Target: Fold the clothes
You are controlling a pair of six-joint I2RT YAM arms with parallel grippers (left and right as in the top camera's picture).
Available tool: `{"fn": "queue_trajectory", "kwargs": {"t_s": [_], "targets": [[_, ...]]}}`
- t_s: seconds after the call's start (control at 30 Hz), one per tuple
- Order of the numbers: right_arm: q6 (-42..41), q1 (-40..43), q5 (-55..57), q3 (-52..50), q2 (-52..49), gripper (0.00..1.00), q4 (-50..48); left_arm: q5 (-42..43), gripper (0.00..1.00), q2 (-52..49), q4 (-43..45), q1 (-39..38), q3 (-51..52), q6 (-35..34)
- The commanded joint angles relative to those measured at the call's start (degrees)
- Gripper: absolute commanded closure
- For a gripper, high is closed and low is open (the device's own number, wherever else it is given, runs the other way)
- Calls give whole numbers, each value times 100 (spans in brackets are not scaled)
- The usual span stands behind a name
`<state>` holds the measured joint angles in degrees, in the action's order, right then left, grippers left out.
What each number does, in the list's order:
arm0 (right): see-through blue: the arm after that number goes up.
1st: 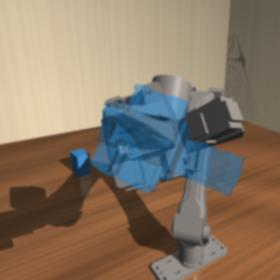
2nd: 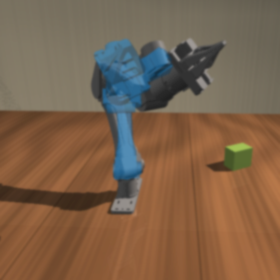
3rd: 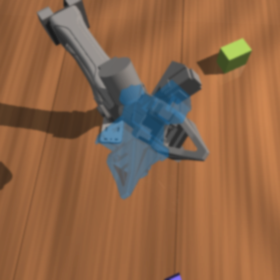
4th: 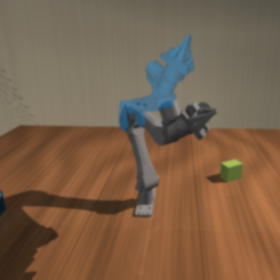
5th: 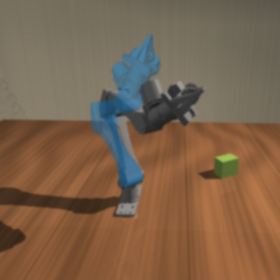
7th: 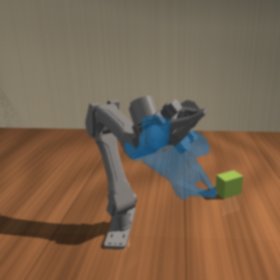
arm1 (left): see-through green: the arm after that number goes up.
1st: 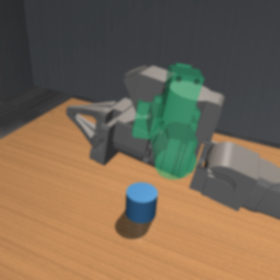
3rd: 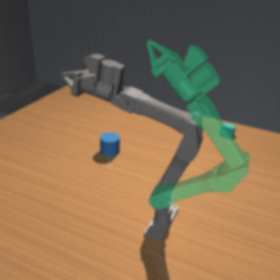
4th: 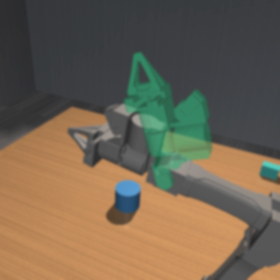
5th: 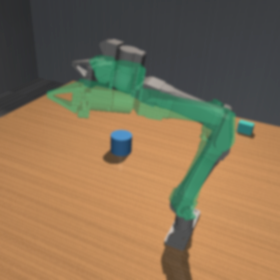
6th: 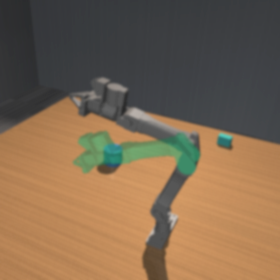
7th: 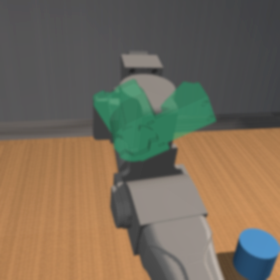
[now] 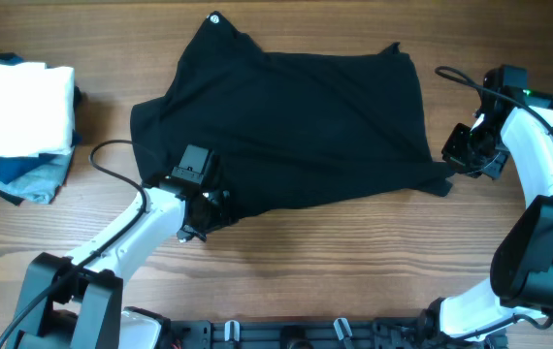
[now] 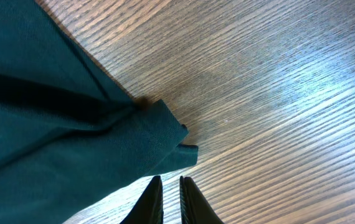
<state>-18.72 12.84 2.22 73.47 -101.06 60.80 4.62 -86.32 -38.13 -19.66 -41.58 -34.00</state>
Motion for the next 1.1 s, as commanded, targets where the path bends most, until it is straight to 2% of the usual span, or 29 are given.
{"fn": "queue_trajectory", "kwargs": {"t_s": [0.0, 0.07, 0.1, 0.2, 0.23, 0.27, 0.3, 0.5, 0.53, 0.67, 0.77, 0.9, 0.93, 0.97, 1.07], "targets": [[70, 20, 116, -4, 11, 89, 33, -476, 25, 4, 293, -37, 37, -76], [70, 20, 116, -4, 13, 89, 50, -472, 27, 7, 522, -37, 37, -79], [70, 20, 118, -4, 11, 89, 55, -461, 33, 7, 535, -39, 37, -79], [72, 20, 118, -4, 11, 89, 61, -358, 61, 9, 470, -48, 33, -74], [70, 20, 116, -4, 11, 89, 59, -275, 73, 9, 417, -48, 33, -68], [70, 20, 118, -4, 13, 89, 74, -2, 92, 81, 319, -48, 33, 199], [72, 20, 120, -4, 13, 89, 90, 96, 96, 162, 225, -48, 33, 227], [74, 20, 118, -4, 13, 91, 337, 87, 96, 1585, -1329, -42, 26, 227], [72, 20, 118, -4, 13, 96, 374, 83, 96, 1869, -1464, -42, 26, 229], [52, 22, 118, -4, 282, 96, 673, 28, 96, 2785, -1930, 205, 26, 225], [52, 22, 116, -4, 697, 95, 584, 26, 96, 3106, -1910, 693, 26, 227], [114, 20, 22, -4, 920, 96, 450, 28, 96, 2973, -1698, 807, 28, 225], [234, 20, -33, -4, 916, 89, 612, 28, 96, 2914, -1696, 807, 28, 225], [219, 20, -133, -9, 898, 64, 935, 33, 96, 2841, -1698, 804, 28, 225], [17, 13, -321, -411, 892, 62, 1272, 48, 96, 2647, -1655, 804, 28, 225]]}}
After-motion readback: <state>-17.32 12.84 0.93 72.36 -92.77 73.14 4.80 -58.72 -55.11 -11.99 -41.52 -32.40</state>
